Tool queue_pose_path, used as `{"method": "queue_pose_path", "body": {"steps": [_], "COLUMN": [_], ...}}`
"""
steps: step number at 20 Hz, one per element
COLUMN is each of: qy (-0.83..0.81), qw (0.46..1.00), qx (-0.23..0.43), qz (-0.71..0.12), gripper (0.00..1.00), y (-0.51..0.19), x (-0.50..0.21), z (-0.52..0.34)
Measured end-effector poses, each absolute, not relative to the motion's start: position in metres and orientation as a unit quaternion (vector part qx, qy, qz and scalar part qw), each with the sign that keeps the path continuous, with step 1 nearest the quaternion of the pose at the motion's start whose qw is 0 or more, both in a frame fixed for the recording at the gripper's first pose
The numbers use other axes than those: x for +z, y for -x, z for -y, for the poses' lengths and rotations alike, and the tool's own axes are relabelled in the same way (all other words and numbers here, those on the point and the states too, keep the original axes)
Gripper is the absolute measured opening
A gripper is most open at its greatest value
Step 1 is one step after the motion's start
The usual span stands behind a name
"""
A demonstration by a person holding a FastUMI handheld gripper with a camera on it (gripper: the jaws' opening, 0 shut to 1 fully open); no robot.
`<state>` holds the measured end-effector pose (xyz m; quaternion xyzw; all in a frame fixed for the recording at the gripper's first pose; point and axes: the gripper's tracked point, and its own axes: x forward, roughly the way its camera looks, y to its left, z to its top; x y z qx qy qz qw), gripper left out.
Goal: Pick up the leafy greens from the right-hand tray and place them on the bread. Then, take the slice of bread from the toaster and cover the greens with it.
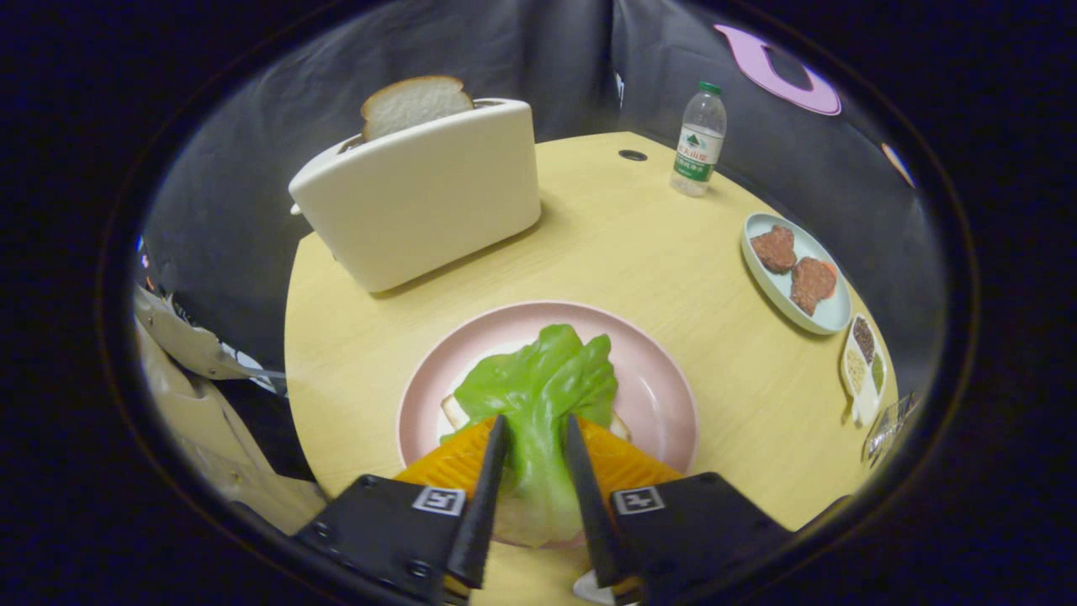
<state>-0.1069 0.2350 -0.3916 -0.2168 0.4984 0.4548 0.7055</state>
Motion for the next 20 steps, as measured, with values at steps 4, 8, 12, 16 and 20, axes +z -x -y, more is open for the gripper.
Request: {"method": "queue_pose_path", "body": {"steps": [4, 8, 12, 16, 20], "qy": [0.217, 0.199, 0.182, 0.168, 0.173], "qw": [0.711, 0.730, 0.750, 0.766, 0.767], "qx": [0.451, 0.443, 0.454, 0.459, 0.468], "qz": [-0.494, -0.481, -0.445, -0.417, -0.402], "gripper": [0.62, 0.79, 0.97, 1.00, 1.00], "y": [0.106, 0.103, 0.094, 0.084, 0.083], "x": [-0.385, -0.361, -0.318, -0.279, -0.259], "z": [-0.236, -0.252, -0.288, -0.327, -0.358]}}
